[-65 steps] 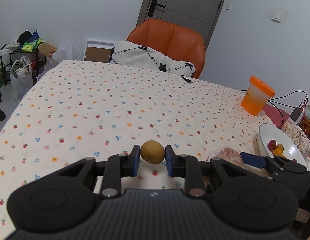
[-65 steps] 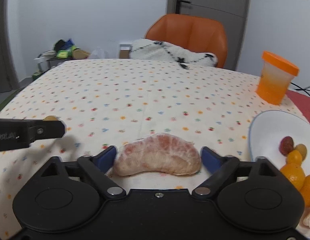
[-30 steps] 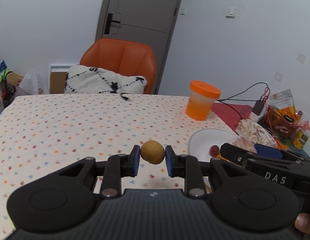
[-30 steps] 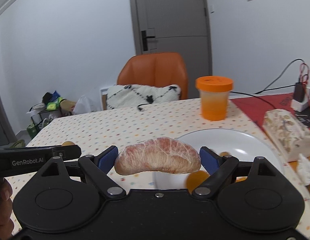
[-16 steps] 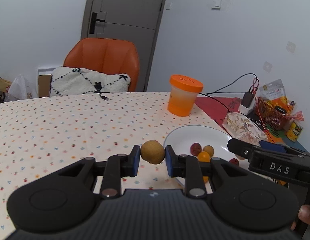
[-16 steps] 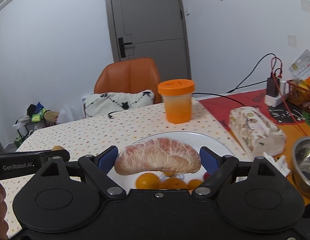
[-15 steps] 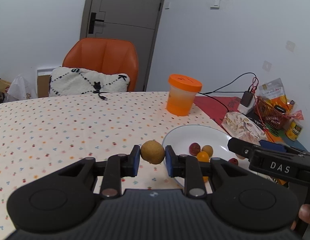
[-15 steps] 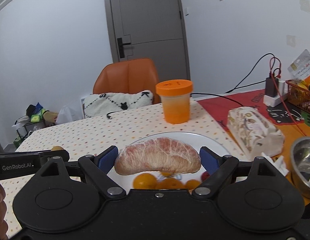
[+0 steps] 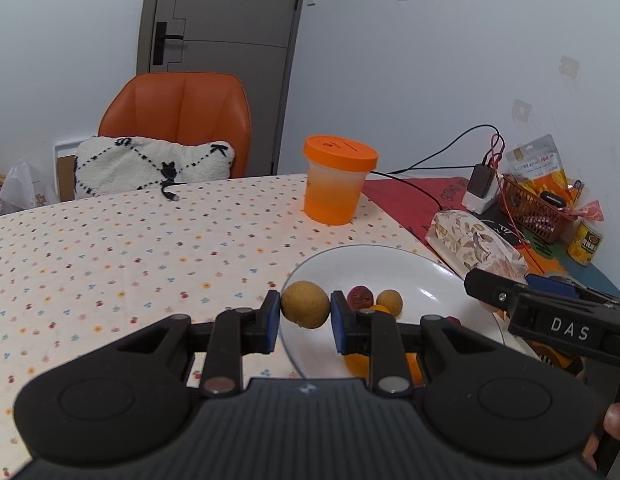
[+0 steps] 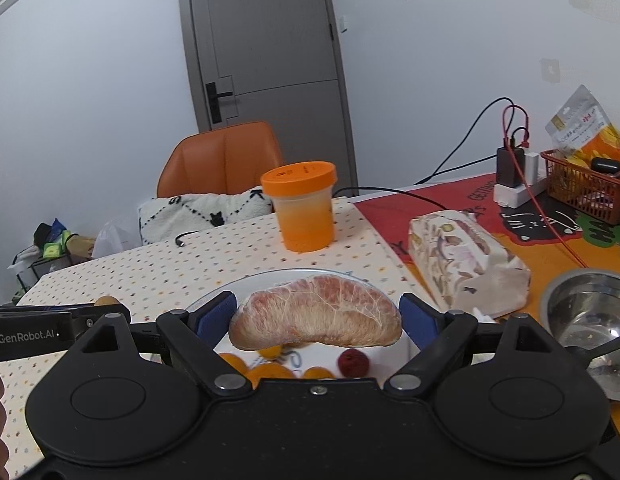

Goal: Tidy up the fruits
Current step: 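Carry the brown fruit and pomelo segment over the plate with both tools, then open both tools to release the fruits onto the plate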

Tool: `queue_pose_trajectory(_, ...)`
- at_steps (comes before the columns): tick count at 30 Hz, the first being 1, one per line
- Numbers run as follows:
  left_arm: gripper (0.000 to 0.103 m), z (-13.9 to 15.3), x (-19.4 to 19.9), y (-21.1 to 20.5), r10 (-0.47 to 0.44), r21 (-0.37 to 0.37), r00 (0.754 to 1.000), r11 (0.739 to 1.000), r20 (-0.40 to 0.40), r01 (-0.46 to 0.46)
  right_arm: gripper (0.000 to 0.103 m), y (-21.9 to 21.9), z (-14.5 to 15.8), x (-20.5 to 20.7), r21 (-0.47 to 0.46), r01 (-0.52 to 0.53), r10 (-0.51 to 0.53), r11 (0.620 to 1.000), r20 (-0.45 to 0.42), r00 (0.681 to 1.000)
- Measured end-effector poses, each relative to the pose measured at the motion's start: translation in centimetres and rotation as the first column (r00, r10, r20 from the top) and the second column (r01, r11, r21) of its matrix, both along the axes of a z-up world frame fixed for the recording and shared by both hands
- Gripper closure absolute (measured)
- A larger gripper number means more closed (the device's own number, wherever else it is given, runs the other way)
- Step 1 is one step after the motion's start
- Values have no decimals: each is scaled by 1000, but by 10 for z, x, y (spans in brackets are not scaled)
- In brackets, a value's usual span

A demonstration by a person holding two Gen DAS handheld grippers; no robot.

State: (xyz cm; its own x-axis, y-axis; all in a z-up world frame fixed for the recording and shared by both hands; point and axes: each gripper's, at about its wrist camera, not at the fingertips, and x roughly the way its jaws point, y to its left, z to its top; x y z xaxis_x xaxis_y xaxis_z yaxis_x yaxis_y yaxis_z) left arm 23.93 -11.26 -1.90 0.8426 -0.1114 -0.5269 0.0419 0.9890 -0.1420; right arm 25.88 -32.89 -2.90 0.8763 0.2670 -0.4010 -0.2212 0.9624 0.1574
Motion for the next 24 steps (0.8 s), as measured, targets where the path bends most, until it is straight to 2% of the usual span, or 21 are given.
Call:
queue_pose_trajectory(11,78,-10,22,-19,-16,24,999,1000,-30,17,18,-20,-10,16,22,20,-20,1000,-8,1000)
queue_pose_trajectory(12,78,-11,25,-21,-17,26,999,1000,-34,18,22,-20,-11,17,23,20,-19,1000,-9,1000)
queue_pose_trajectory(13,78,-13,27,-22,-18,28,999,999,-39,19,36,-21,-12,19,30,6,-6,1000,-7,1000)
queue_pose_trajectory(14,78,-14,30,-23,-18,27,999,999,-42,19,40,-21,-12,21,41,-8,9,999,-12,1000)
queue_pose_trajectory(17,78,-16,34,-25,-21,28,999,999,-49,22,41,-19,-13,26,26,-11,12,1000,-12,1000)
queue_pose_trajectory(24,78,-20,38,-28,-22,32,998,999,-55,24,43,-28,-21,35,74,3,1,997,-46,999)
